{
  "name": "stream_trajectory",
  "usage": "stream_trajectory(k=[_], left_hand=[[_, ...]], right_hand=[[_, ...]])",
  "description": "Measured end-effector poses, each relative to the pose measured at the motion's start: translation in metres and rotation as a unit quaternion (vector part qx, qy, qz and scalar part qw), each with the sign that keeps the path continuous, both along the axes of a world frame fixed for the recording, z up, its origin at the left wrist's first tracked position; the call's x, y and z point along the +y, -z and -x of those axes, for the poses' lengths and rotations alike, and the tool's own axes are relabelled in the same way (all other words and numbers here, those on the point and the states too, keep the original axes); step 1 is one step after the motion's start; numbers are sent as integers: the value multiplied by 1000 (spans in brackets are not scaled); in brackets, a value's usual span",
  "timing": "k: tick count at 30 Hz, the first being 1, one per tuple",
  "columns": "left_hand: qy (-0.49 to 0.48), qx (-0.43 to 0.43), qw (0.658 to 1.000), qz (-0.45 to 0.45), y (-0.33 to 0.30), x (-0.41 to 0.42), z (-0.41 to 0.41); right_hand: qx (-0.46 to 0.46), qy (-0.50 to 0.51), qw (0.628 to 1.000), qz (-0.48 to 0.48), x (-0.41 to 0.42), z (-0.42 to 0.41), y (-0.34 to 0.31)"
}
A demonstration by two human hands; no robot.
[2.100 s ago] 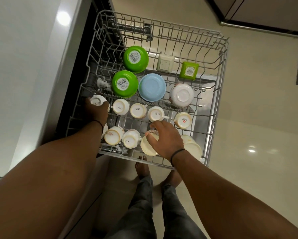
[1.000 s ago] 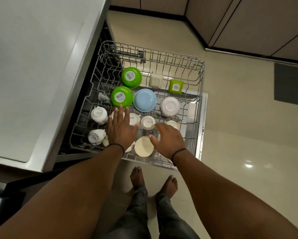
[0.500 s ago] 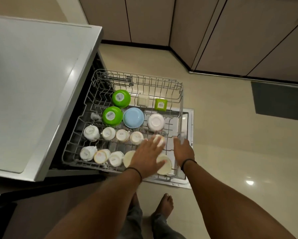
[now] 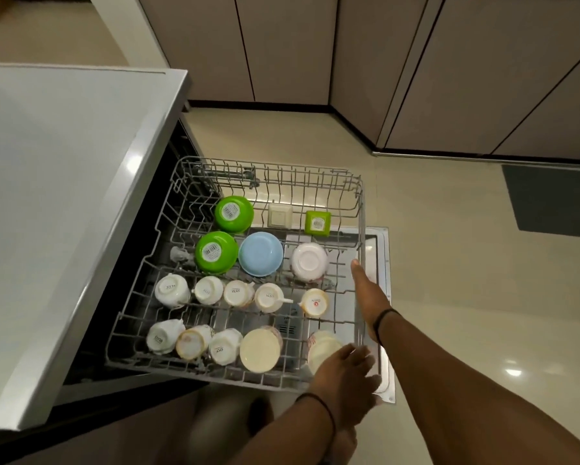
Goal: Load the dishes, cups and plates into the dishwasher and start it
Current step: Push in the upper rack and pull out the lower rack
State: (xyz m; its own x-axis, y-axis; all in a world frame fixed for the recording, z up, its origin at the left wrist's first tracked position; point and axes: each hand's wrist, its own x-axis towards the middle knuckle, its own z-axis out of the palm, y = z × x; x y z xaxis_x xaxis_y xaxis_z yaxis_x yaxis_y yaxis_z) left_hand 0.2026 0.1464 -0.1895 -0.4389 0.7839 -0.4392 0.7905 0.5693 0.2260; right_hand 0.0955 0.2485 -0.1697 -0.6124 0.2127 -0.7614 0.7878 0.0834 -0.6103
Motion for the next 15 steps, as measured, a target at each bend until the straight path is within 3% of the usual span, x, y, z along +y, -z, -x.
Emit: stream_trajectory(k=[6, 15], left_hand=[[50, 63, 996, 25, -11, -21, 8], [-51, 50, 995, 65, -13, -112, 25]], right_hand=[[-19, -22, 999, 37, -33, 9, -15], [5, -82, 992, 91, -132, 30, -26]])
